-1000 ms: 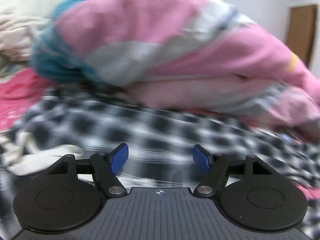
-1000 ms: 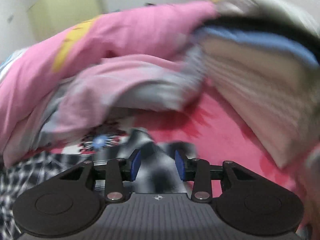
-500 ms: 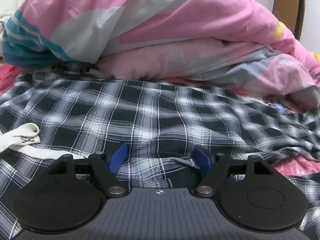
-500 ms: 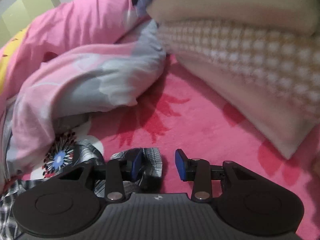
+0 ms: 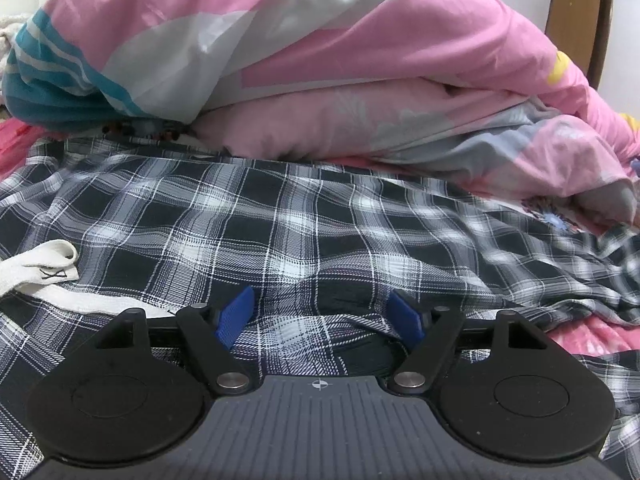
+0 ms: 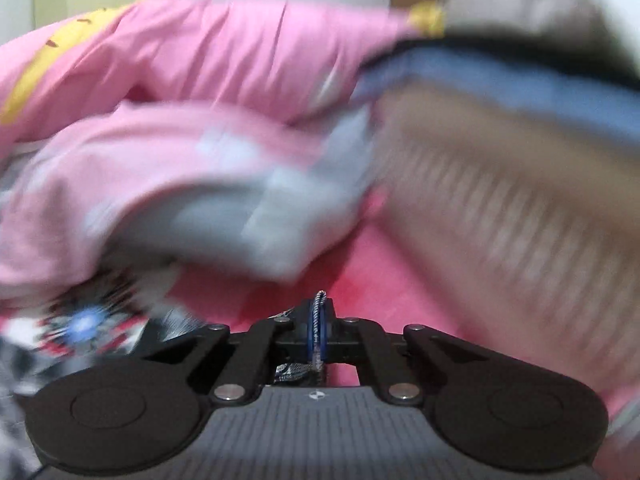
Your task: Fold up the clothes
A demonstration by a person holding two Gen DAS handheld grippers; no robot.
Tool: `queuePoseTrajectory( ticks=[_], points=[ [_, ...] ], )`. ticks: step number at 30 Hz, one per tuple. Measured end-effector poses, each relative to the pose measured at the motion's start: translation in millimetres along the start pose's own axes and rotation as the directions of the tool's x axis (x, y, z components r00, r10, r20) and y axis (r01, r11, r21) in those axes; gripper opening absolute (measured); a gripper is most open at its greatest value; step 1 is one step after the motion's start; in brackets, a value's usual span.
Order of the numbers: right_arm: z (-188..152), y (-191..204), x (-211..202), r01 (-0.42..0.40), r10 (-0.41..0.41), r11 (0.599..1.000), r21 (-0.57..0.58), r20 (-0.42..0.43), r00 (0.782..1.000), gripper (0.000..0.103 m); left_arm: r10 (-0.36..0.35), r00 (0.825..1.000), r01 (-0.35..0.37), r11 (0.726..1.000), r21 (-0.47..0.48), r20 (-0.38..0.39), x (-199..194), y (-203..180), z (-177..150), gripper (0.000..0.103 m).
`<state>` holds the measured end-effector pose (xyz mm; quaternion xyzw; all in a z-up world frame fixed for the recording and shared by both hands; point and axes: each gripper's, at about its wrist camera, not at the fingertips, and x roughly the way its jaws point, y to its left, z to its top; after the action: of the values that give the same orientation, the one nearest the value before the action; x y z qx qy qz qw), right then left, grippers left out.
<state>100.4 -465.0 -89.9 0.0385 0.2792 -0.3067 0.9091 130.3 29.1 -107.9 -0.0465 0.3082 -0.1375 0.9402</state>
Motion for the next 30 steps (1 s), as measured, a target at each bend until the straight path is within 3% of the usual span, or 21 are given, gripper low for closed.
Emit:
queuePoseTrajectory(
  ticks=[6,13,16,18,20,22,25,27,30],
  points=[
    [9.6,7.9,24.4,0.216,-0.213,0.960,-0.176,0.034,0.976,0.002,0.001,1.000,-0.001,1.000,0.003,0.000,-0.3,-0.1,-0.3,0.075],
    [-2.4,3.3,67.5,0.238,-0.247,0.954,-0.181,-0.030,0.968,0.003,0.003,1.000,-0.003,1.000,0.008,-0.001,0.0,-0.2,-0.5,0.075],
    [-3.6,0.3,77.8,0.226,-0.244,0.957,-0.180,-0.082,0.966,0.013,0.003,1.000,-0.003,1.000,0.008,-0.002,0.2,-0.3,-0.1,0.075],
    [-4.3,-3.0,70.5,0.220,-0.235,0.961,-0.166,-0.078,0.969,0.036,0.003,1.000,-0.003,1.000,0.009,-0.003,0.4,-0.3,0.0,0.075],
    [-3.7,-13.6,47.3,0.168,-0.175,0.980,-0.111,-0.059,0.983,0.044,0.004,1.000,-0.003,1.000,0.010,-0.004,0.7,-0.3,0.0,0.075],
    [-2.9,-25.8,22.0,0.103,-0.105,0.993,-0.049,-0.037,0.994,0.045,0.004,1.000,-0.004,1.000,0.012,-0.004,0.9,-0.3,0.0,0.076],
    [-9.8,-54.1,-14.8,-0.019,0.029,0.992,0.121,-0.076,0.997,0.055,0.004,1.000,-0.004,1.000,0.013,-0.005,1.0,-0.9,0.3,0.076],
    [-17.4,-73.9,-35.8,-0.097,0.129,0.962,0.256,-0.112,0.985,0.057,0.003,1.000,-0.003,1.000,0.012,-0.005,0.7,-0.3,0.0,0.076],
    [-43.9,-92.6,-49.7,-0.157,0.278,0.865,0.476,-0.194,0.941,0.057,0.000,1.000,0.000,1.000,0.008,-0.004,0.4,0.7,-0.3,0.076]
  ],
)
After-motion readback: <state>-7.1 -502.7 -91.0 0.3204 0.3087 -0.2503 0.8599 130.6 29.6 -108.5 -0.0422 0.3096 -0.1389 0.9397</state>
